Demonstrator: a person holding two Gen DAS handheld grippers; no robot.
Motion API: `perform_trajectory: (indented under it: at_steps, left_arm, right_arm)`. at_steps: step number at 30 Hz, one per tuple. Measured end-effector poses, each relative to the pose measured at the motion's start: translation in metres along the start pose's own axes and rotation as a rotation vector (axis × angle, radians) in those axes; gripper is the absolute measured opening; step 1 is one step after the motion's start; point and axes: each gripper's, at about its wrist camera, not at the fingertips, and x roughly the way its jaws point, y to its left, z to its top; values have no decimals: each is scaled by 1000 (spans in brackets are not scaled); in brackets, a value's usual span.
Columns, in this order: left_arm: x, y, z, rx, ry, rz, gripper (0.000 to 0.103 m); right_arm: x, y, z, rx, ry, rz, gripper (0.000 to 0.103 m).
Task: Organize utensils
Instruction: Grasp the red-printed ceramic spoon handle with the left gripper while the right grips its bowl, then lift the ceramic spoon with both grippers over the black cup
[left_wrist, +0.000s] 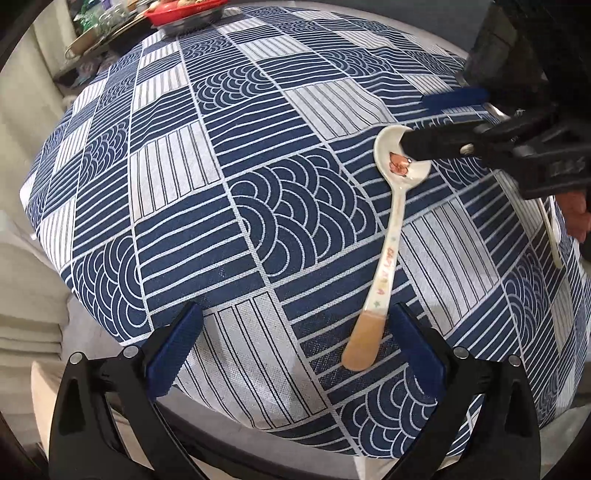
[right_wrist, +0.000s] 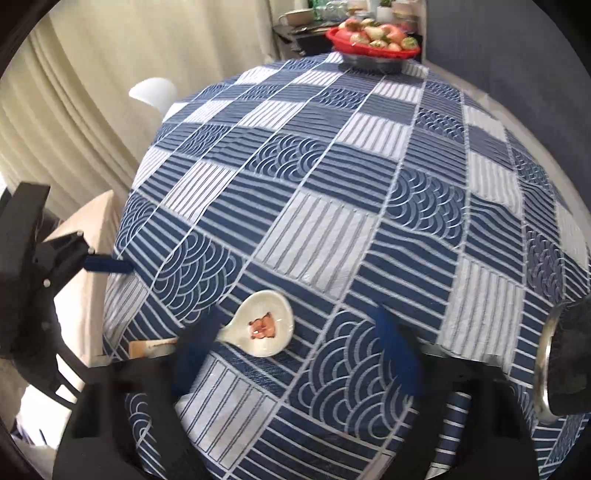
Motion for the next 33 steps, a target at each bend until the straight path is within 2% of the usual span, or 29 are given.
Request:
perform_trajectory:
  at_steps: [2,3,4,5,6,7,8,9,11,12,24,33]
  left_arm:
    - [0,1,1,-25,-5,8,97]
    - [0,2,1,-31,-9,11,95]
    - [-2,2,1,-35,-20,12,89]
    - [-4,2,1,-35,-27,11,80]
    - [-6,1,2,-33,-31,9,75]
    - [-9,0,2,-23,-38,3,62]
    - [-12,-2,2,-7,-42,-6,49]
    - [-13,-4,3,7,-40,-13,45]
    - [-14,-7,3,20,-35,-31,26]
    - [-14,-8,4,16,-32,-37,22]
    - [-20,-21,14,19,-23,-106,19]
    - [-48,-32,25,36,-75,-124,18]
  right_arm:
    - [5,3,-2,-7,22,36,53]
    - [5,5,-3,-10,24,49,43]
    - [6,6,-5,-8,29,71,31]
    - [6,7,-5,-2,33,88,26]
    - [7,8,-6,3,40,100,16]
    - [9,9,-7,8,51,111,8]
    - [10,9,-7,15,54,123,8]
    - [10,10,-7,20,50,127,8]
    - [10,12,-7,31,44,131,8]
    - [9,12,-7,34,41,133,8]
    - [-31,14,1,5,-21,95,4]
    - [-75,15,5,-27,-98,48,4]
